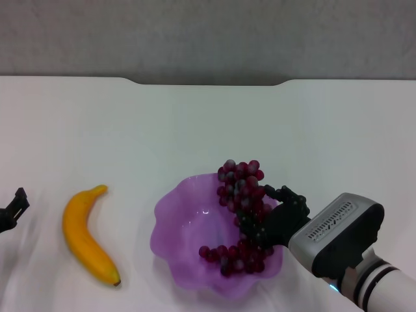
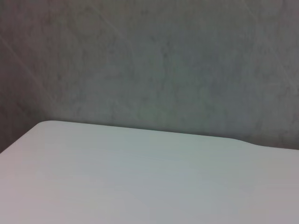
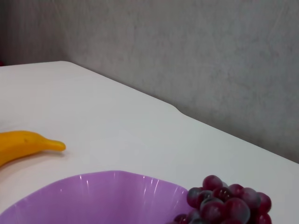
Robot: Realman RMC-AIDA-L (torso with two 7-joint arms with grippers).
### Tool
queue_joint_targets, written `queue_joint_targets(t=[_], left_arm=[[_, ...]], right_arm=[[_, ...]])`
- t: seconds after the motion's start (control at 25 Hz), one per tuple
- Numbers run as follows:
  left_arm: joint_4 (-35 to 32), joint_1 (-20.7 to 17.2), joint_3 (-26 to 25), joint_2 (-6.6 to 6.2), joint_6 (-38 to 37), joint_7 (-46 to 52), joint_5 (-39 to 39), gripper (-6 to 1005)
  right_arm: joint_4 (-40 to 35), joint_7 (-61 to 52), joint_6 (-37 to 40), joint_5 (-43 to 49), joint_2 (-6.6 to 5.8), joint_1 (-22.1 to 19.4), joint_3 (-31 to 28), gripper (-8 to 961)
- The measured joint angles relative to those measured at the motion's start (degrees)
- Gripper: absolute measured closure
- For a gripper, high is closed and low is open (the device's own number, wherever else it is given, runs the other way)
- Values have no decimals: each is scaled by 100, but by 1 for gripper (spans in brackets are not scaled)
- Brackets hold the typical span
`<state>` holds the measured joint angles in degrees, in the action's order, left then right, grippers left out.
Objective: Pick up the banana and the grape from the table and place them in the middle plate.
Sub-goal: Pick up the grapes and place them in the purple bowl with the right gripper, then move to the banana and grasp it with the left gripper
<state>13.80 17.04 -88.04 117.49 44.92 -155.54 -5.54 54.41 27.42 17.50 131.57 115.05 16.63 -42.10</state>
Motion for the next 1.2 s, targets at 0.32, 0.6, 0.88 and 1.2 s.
queue_joint_targets(t=[0.32,0.6,0.88,1.2], left_arm=[[11,-25,1,-3,0,3,0,152],[18,-35,15,-9,0,4,0,151],[17,-39,25,-16,15,16,8,152],[13,-84,39,-12,12,66,43,151]], right_arm=[[210,34,162,52,-26,24,-54,123],[679,72,146,348,-28,-9,-18,55],[698,147,371,436,-37,-315,-351,55],[655,232,539,441,-44,-802,-1205,57]])
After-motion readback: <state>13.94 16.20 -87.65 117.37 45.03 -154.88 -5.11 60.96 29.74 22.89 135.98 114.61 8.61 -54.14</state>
